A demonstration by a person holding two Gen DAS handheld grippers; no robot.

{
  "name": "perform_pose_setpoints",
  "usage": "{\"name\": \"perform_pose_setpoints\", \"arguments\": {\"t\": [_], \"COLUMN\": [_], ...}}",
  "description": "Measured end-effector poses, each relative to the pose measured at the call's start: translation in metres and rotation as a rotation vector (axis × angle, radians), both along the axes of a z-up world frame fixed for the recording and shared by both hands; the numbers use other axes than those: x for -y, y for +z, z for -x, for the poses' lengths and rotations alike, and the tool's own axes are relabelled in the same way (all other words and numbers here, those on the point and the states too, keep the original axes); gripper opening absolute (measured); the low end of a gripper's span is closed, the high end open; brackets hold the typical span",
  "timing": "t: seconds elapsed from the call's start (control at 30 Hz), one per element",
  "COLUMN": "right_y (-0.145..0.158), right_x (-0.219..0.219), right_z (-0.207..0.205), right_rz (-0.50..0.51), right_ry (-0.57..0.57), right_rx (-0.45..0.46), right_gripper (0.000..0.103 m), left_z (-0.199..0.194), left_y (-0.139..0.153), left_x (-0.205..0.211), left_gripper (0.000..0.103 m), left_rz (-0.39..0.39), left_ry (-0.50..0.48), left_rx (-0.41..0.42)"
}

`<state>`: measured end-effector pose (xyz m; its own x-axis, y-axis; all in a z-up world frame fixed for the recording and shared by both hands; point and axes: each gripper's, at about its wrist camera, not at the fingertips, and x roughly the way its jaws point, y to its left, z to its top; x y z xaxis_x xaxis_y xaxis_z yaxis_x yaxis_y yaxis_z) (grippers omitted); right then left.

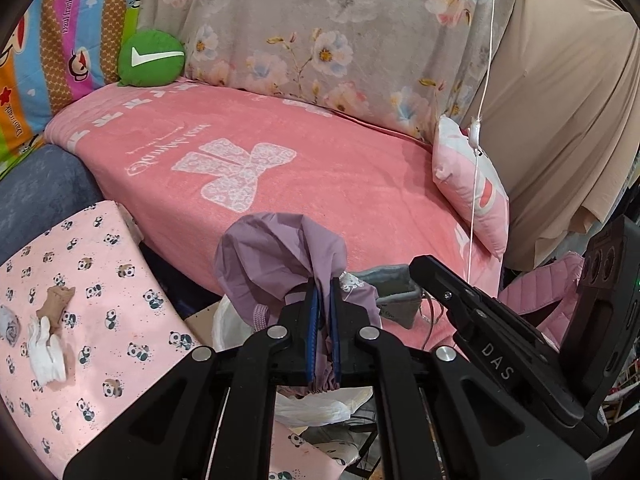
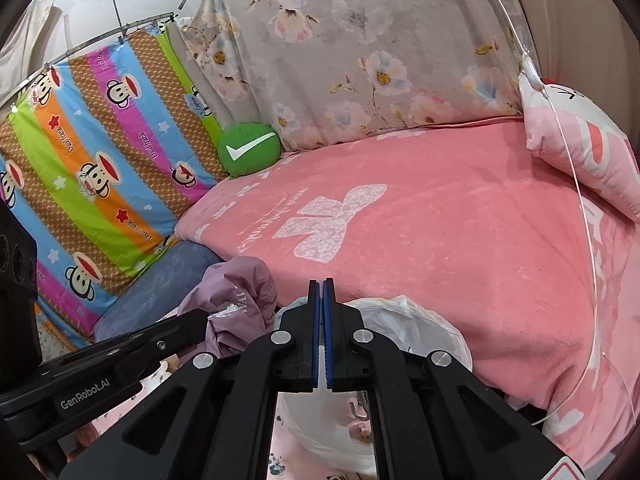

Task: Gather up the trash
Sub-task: 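Open both grippers to drop the lilac cloth and mask into the bin, then move both open grippers back to the white glove and socks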

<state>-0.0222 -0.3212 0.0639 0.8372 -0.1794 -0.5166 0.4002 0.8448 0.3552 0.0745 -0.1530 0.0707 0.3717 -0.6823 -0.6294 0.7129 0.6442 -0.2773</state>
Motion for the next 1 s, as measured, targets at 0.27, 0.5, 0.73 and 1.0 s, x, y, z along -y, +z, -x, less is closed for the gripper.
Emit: {"name": "perform_pose_setpoints", "arguments": {"t": [0.27,0.5,0.73,1.0], "right_y": [-0.01,-0.009,-0.004,-0.001], "right_x": [0.01,0.004,-0.011,-0.04], "right_z": [-0.004,-0.005,-0.007,-0.012], "right_rz": [-0.008,-0.001,0.017,0.038], "right_ry": [-0.018,-0.017,0.016,0.065], "right_rx": [-0.024,-0.017,-0.019,-0.03], "right_gripper": [0.004,0.012,0.021,0.027], "left_z": [0.001,-0.008,-0.008,-0.015], "left_y": [0.001,0.005,0.005,-0.001], "left_x": [-0.002,-0.014,-0.03,-0.063], "left_gripper": [0.073,0.073,0.073,0.073], "left_rz": [0.005,0.022,0.024,0.011], "left_ry": [0.087,0.13,0.159,0.241], "left_rx": [0.065,0.058,0.071,0.072]}}
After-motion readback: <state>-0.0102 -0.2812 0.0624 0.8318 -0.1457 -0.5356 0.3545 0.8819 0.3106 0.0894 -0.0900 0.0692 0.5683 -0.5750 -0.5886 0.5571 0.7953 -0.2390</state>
